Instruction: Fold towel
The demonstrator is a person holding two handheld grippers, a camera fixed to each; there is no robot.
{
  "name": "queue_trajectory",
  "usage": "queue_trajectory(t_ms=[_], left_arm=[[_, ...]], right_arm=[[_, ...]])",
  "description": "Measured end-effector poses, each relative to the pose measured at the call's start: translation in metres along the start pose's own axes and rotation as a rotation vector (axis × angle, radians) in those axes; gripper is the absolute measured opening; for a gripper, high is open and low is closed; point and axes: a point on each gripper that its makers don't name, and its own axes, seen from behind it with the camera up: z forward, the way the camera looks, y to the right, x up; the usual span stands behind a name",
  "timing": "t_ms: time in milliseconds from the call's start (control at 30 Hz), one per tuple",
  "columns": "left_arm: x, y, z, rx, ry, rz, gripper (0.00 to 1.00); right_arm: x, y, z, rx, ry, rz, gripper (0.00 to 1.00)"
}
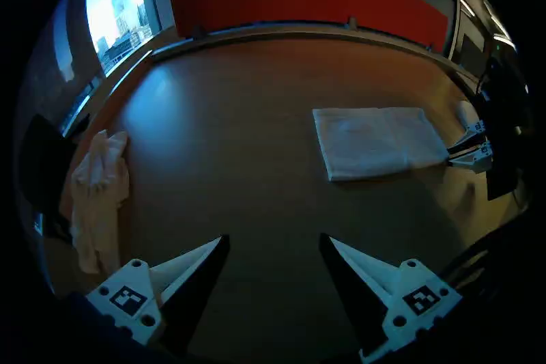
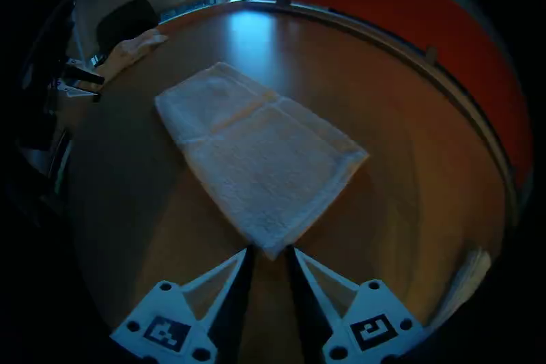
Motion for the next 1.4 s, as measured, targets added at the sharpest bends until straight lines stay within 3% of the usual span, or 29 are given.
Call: queue_trajectory(t_ms=[200, 333, 467, 667, 967, 1400], left_arm=[[-0.002, 0.0, 0.001, -0.003, -0.006, -0.013, 0.97], [-0.001, -0.001, 0.001, -0.003, -0.005, -0.017, 0.97], [0.001, -0.001, 0.001, -0.003, -0.001, -0.015, 0.97], [0.005, 0.0, 0.001, -0.008, 0.006, -0.012, 0.97], [0.01, 0.001, 0.001, -0.012, 0.014, -0.007, 0.97], [0.011, -0.001, -0.004, -0.013, 0.018, -0.01, 0.98]], right_arm=[[0.002, 0.001, 0.001, 0.0, 0.012, 0.007, 0.22], [0.004, 0.001, 0.003, 0.001, 0.02, 0.011, 0.09], [0.007, 0.002, 0.003, -0.008, 0.027, 0.015, 0.04], [0.017, 0.003, -0.001, -0.022, 0.054, 0.023, 0.03], [0.035, 0.013, -0.023, -0.052, 0.104, 0.038, 0.03], [0.052, 0.012, -0.043, -0.069, 0.137, 0.002, 0.03]])
